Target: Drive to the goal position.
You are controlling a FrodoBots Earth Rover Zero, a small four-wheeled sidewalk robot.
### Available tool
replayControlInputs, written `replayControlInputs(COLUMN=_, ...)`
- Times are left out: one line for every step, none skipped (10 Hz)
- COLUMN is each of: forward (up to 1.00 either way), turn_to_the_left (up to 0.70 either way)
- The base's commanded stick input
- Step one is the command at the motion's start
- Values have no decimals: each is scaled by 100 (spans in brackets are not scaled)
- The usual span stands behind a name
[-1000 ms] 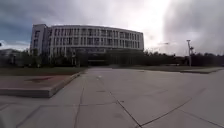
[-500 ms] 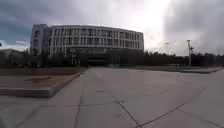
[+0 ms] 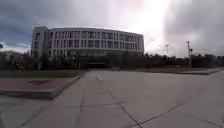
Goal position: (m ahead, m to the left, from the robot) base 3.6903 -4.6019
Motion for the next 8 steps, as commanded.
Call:
replayControlInputs(forward=70, turn_to_the_left=0)
replayControlInputs(forward=70, turn_to_the_left=0)
replayControlInputs(forward=70, turn_to_the_left=0)
replayControlInputs(forward=70, turn_to_the_left=0)
replayControlInputs(forward=70, turn_to_the_left=0)
replayControlInputs(forward=70, turn_to_the_left=0)
replayControlInputs(forward=70, turn_to_the_left=0)
replayControlInputs(forward=70, turn_to_the_left=0)
